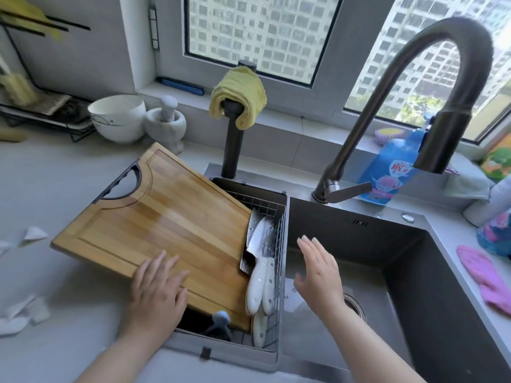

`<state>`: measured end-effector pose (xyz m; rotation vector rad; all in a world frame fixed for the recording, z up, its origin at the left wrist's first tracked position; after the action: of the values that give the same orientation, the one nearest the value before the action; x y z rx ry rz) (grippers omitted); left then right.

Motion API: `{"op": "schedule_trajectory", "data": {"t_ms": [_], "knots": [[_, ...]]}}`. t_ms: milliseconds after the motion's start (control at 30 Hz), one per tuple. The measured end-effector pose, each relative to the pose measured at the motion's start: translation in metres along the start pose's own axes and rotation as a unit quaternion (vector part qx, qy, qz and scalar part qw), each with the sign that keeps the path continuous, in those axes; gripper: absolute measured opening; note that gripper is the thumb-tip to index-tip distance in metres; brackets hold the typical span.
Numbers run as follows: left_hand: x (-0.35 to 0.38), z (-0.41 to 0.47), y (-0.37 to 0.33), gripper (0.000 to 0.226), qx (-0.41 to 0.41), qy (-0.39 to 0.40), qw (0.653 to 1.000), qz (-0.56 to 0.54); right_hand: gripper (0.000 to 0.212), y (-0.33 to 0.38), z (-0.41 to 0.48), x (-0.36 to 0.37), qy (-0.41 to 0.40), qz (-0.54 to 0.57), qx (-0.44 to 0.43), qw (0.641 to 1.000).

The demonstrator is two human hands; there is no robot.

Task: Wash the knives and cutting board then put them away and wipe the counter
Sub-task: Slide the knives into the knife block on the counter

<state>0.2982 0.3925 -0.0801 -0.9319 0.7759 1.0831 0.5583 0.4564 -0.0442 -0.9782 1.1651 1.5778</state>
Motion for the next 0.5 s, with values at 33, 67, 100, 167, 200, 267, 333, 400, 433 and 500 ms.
{"op": "schedule_trajectory", "data": {"t_ms": [33,67,100,167,200,267,333,400,433,500], "knots": [[0.001,0.000,0.001,0.041,-0.002,0.001,1.000,-0.009,0.079,0.003,-0.003,0.000,-0.002,-0.024,-0.009,1.000],[0.002,-0.001,0.001,0.041,-0.001,0.003,1.000,-0.015,0.083,0.005,-0.007,0.000,0.031,-0.019,-0.013,0.999],[0.002,-0.002,0.002,0.041,0.001,0.000,1.000,-0.017,0.082,0.010,-0.009,-0.001,0.065,-0.017,-0.016,0.998],[0.002,-0.002,0.002,0.041,0.002,-0.005,1.000,-0.017,0.079,0.025,-0.011,-0.005,0.102,-0.042,-0.040,0.993],[0.002,-0.002,0.002,0.041,0.005,-0.005,1.000,-0.017,0.078,0.033,-0.014,-0.003,0.132,-0.061,-0.065,0.987],[0.003,-0.001,0.003,0.042,0.012,-0.001,1.000,-0.015,0.077,0.047,-0.019,0.003,0.194,-0.089,-0.121,0.969],[0.004,-0.001,0.003,0.042,0.016,0.001,1.000,-0.013,0.074,0.055,-0.022,0.015,0.233,-0.125,-0.166,0.950],[0.004,-0.002,0.004,0.042,0.018,0.003,1.000,-0.013,0.072,0.060,-0.022,0.028,0.241,-0.143,-0.188,0.941],[0.004,-0.001,0.003,0.042,0.019,0.004,1.000,-0.011,0.072,0.065,-0.023,0.031,0.231,-0.137,-0.211,0.940],[0.004,-0.002,0.003,0.041,0.023,0.004,1.000,-0.008,0.070,0.070,-0.023,0.036,0.224,-0.158,-0.248,0.929]]}}
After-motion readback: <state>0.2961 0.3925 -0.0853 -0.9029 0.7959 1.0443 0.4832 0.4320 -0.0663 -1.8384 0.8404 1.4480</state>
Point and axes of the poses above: each hand's wrist, its own z-axis towards the middle knuckle, its own x-axis out of the palm, y = z × x, the point moved 4 cm from there along z, towards the middle knuckle, and after that the axes turned 8 degrees about x, right-handed, at the moved point
